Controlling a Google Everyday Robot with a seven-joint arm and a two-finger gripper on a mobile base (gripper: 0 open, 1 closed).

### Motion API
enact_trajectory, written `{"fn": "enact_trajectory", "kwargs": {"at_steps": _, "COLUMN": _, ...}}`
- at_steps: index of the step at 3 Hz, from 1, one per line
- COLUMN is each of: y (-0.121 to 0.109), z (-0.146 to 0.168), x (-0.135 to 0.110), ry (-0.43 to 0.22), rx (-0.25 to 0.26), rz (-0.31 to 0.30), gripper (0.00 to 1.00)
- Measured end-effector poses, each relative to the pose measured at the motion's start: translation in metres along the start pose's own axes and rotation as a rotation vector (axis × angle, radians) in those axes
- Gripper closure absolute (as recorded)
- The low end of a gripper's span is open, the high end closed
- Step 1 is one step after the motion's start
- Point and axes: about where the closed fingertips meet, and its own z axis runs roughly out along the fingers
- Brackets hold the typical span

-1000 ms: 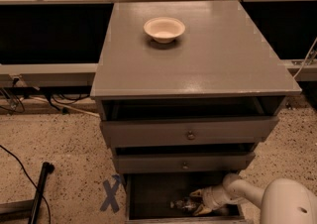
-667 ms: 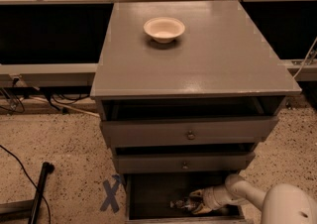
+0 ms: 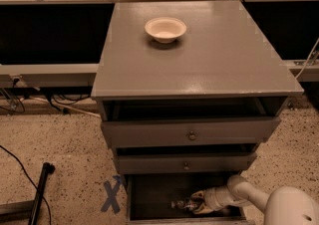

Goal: Pick water bottle from bottom drawer and place on counter

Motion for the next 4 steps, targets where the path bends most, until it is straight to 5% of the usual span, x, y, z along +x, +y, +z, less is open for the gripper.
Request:
{"fn": "enact_trajectory", "kwargs": {"at_steps": 1, "y": -0.001, "z": -0.04, "x": -0.012, "ry": -0.06, "rx": 0.054, "rz": -0.029, "gripper": 1.0}}
{"fn": "enact_trajectory", "kwargs": {"at_steps": 2, "y": 0.001, "z": -0.132, "x": -0.039, "ry": -0.192, "rx": 0.17, "rz": -0.098, "gripper": 1.0}}
{"fn": "enact_trajectory", "kwargs": {"at_steps": 3, "y": 0.009, "z": -0.2, "x": -0.055, "ry": -0.25, "rx": 0.244, "rz": -0.146, "gripper": 1.0}}
{"fn": "enact_trajectory", "kwargs": {"at_steps": 4, "y": 0.017, "z": -0.243, "x": -0.071, "ry": -0.301, "rx": 0.372, "rz": -0.18, "gripper": 1.0}}
